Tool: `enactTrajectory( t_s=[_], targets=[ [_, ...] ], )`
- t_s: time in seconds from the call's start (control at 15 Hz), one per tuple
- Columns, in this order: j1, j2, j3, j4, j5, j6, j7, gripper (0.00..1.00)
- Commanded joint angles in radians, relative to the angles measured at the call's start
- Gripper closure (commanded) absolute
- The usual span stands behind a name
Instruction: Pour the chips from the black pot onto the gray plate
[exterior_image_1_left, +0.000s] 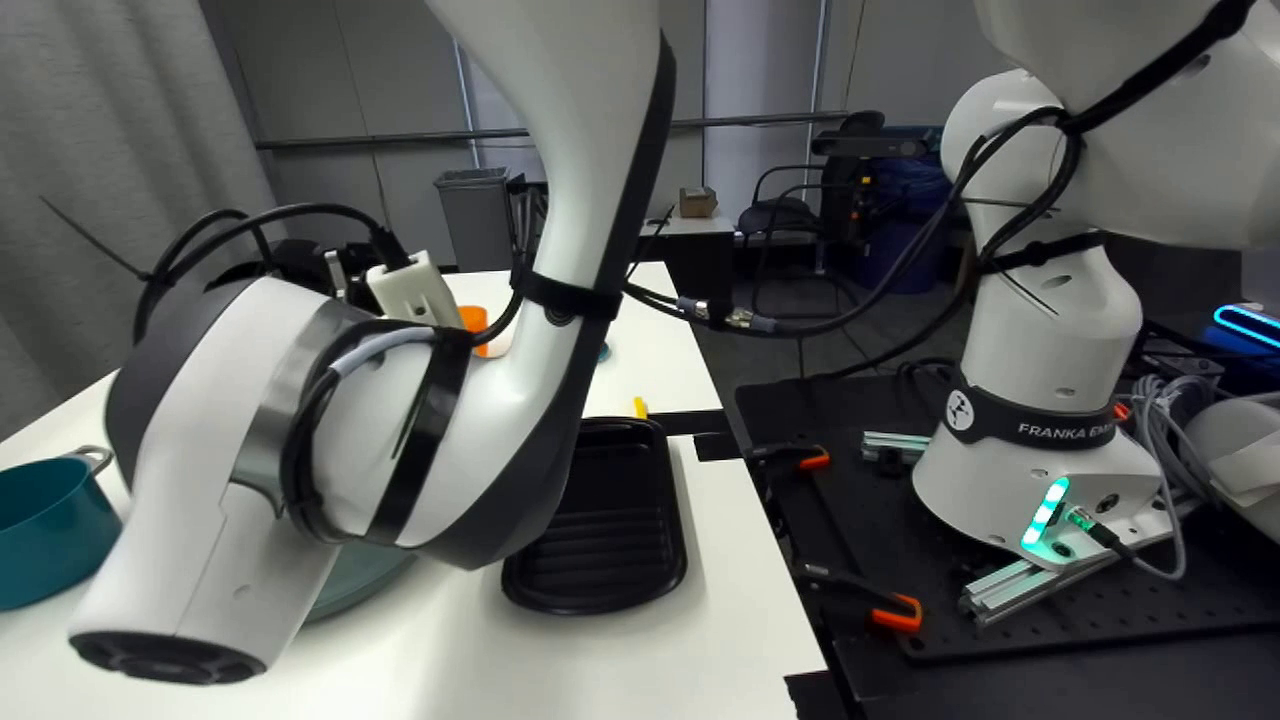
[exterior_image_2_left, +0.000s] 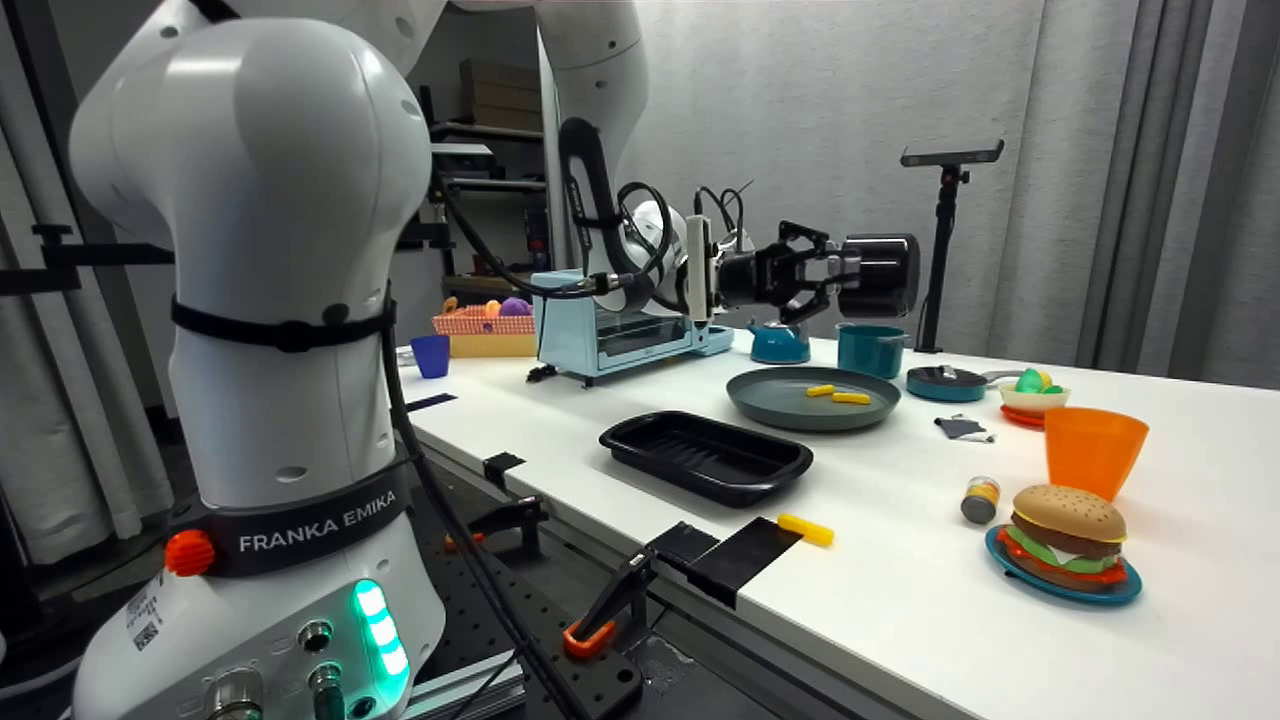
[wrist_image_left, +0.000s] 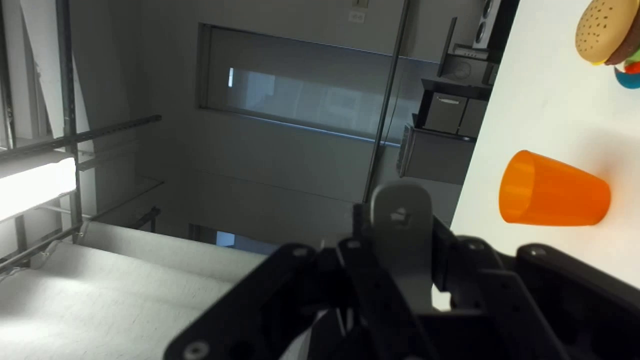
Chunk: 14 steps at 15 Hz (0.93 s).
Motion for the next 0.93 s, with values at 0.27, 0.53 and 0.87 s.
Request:
enactTrajectory(
  t_s=[0.27,0.53,0.87],
  targets=[
    [-0.066,-0.103,-0.045,-0.091,-0.17,-0.09,-0.011,0.93],
    [-0.108,-0.134,-0.052,-0.103,-0.219,-0.091,-0.013,0.93],
    [-0.107,-0.135,-0.039,-0.114,-0.278,-0.095,-0.014,0.93]
  ],
)
